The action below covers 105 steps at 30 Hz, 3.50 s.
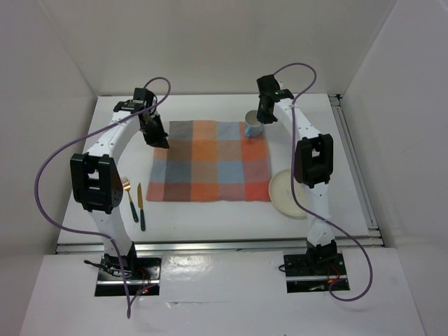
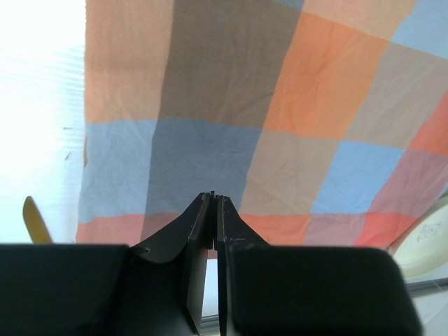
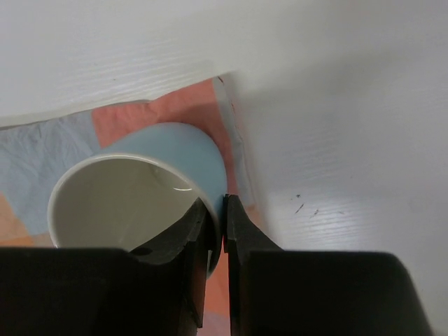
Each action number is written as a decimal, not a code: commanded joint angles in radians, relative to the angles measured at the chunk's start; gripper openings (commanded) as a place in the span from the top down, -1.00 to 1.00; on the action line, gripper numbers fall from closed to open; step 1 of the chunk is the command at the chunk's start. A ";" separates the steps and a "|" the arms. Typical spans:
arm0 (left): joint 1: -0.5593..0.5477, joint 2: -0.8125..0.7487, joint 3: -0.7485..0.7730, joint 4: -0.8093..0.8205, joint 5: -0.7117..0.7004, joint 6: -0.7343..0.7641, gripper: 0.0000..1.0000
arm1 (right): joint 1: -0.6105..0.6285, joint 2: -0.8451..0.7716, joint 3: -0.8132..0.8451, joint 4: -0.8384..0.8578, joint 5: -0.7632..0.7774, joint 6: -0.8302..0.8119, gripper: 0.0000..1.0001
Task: Set the dinner table for one person
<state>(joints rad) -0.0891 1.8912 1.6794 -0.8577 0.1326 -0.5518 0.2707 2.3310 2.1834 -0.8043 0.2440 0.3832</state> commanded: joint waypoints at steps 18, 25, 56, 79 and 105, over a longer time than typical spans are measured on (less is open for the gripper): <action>0.132 -0.288 -0.349 -0.046 -0.281 -0.163 -0.12 | 0.022 -0.275 0.012 0.070 -0.141 0.006 -1.00; 0.161 -0.418 -0.575 -0.055 -0.305 -0.266 -0.04 | 0.022 -0.521 -0.218 0.148 -0.136 0.006 -1.00; 0.126 -0.515 -0.978 0.121 -0.220 -0.418 -0.19 | 0.071 -0.631 -0.412 0.128 -0.100 -0.012 -1.00; 0.065 -0.664 -0.959 0.086 -0.258 -0.508 1.00 | 0.081 -0.631 -0.432 0.119 -0.078 -0.012 -1.00; -0.615 0.071 -0.049 0.183 -0.070 -0.292 1.00 | -0.197 -0.846 -0.654 0.168 -0.144 -0.003 -1.00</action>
<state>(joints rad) -0.7029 1.8999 1.5360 -0.7143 -0.0044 -0.8177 0.1093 1.5658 1.5436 -0.6731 0.1009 0.3771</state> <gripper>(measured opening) 0.299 0.997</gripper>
